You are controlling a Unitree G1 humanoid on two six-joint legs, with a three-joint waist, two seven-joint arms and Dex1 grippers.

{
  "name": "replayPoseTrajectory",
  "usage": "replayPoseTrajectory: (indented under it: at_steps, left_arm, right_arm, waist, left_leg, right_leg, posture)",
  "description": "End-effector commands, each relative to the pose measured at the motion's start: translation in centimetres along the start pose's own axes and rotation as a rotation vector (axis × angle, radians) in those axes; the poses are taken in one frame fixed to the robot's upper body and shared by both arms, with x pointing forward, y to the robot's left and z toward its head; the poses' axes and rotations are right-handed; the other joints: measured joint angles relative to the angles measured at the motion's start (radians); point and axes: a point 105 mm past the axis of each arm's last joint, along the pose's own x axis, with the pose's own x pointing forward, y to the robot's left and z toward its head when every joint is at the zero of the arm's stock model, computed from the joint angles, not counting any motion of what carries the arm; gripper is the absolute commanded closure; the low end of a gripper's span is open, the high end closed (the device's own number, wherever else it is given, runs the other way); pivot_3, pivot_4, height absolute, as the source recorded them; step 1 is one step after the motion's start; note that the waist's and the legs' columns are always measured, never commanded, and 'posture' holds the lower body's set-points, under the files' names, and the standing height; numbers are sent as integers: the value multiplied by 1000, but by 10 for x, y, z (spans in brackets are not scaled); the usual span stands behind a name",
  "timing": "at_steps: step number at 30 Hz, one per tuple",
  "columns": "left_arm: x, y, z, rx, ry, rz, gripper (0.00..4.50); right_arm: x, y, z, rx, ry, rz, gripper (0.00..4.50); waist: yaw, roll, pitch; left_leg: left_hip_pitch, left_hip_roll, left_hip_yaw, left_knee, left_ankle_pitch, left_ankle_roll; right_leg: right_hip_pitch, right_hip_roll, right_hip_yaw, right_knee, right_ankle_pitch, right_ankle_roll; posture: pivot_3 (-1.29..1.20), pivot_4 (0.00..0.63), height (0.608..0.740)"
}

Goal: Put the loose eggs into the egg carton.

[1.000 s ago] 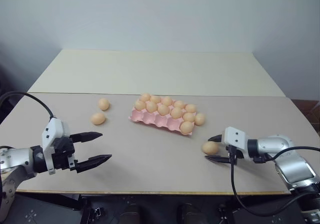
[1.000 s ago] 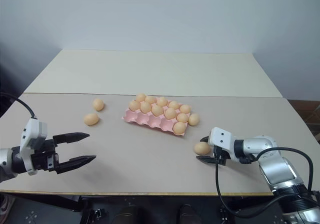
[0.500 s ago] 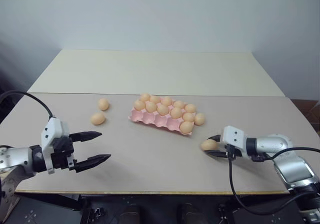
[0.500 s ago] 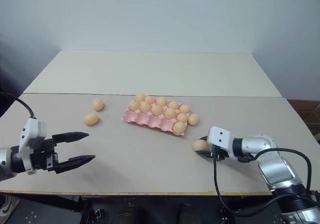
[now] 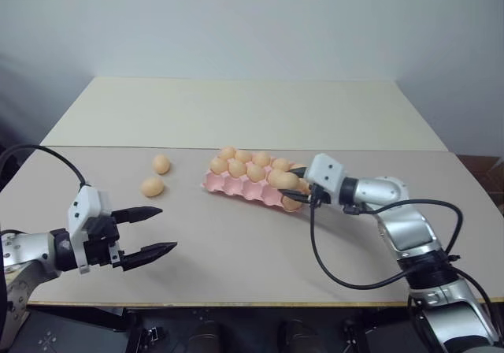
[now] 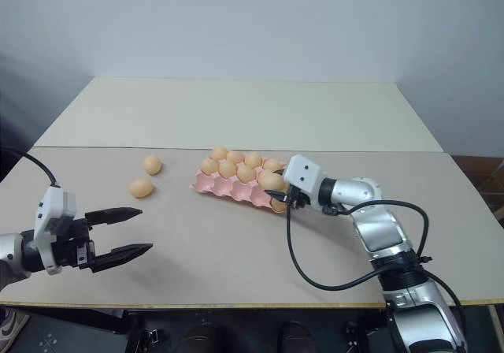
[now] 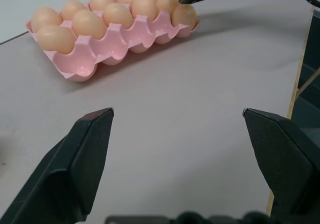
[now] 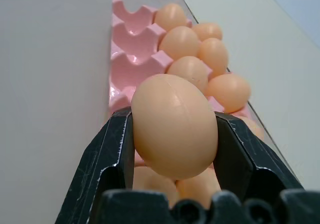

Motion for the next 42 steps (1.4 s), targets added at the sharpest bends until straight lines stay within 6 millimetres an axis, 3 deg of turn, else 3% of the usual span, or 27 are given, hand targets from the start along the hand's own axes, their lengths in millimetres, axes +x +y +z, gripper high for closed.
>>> replayPoseTrajectory:
  at_steps: [1,4,5,6,11,17,24,26,32,36,42]
  left_arm:
    - [-2,-2,7,48,-14,9,0]
    - [-2,-2,7,47,-15,9,0]
    - [-1,-2,7,46,-17,8,0]
    - [-1,-2,7,46,-17,8,0]
    - [0,-3,7,44,-21,8,0]
    - [0,-3,6,42,-25,10,0]
    - [-1,-6,6,43,-21,6,0]
    - [-3,-5,5,43,-14,3,0]
    - [-7,-2,3,50,3,0,0]
    - [-7,2,4,52,0,11,0]
    - [-5,0,4,55,-5,8,0]
  right_arm:
    - [3,-7,16,-62,-47,-24,2271]
    - [8,-4,16,-70,-50,-22,2271]
    - [10,-3,17,-70,-52,-19,1755]
    - [13,-2,16,-71,-53,-17,1627]
    - [24,0,15,-81,-58,-30,38]
    - [5,-10,17,-82,-55,-77,38]
    - [-76,-29,15,-42,-1,-128,38]
    - [-104,-28,10,-15,50,-100,38]
    - [-160,-17,-8,25,205,-20,38]
    - [-174,-11,-12,46,252,11,38]
    - [-176,-8,-10,58,255,14,38]
  waist:
    - [-1,0,0]
    - [-3,0,0]
    - [-4,0,0]
    - [-6,0,0]
    - [-14,0,0]
    - [-11,0,0]
    - [0,0,0]
    - [2,0,0]
    - [8,0,0]
    - [4,0,0]
    - [5,0,0]
  left_leg:
    - [0,0,0,0,0,0]
    - [0,0,0,0,0,0]
    - [0,0,0,0,0,0]
    - [0,0,0,0,0,0]
    - [1,1,0,0,0,0]
    - [0,1,0,0,0,0]
    - [0,1,0,0,0,0]
    - [0,1,1,0,0,0]
    - [2,3,3,0,0,0]
    - [5,5,5,1,0,0]
    - [7,5,6,1,0,0]
  right_leg:
    - [0,0,0,0,0,0]
    - [0,0,0,0,-1,1]
    - [0,0,0,1,-1,1]
    - [0,0,0,1,-1,1]
    - [0,1,0,1,-1,2]
    - [0,0,0,0,0,0]
    - [0,0,0,-1,-1,1]
    - [0,0,0,-1,-1,2]
    - [1,1,0,0,-5,-3]
    - [1,2,2,0,-5,-4]
    - [2,2,3,0,-5,-4]
  posture:
    - [0,150,740]
    - [0,150,740]
    - [0,150,740]
    - [0,150,740]
    - [0,150,740]
    - [0,150,740]
    - [0,150,740]
    - [0,150,740]
    - [0,150,740]
    - [0,150,740]
    - [0,150,740]
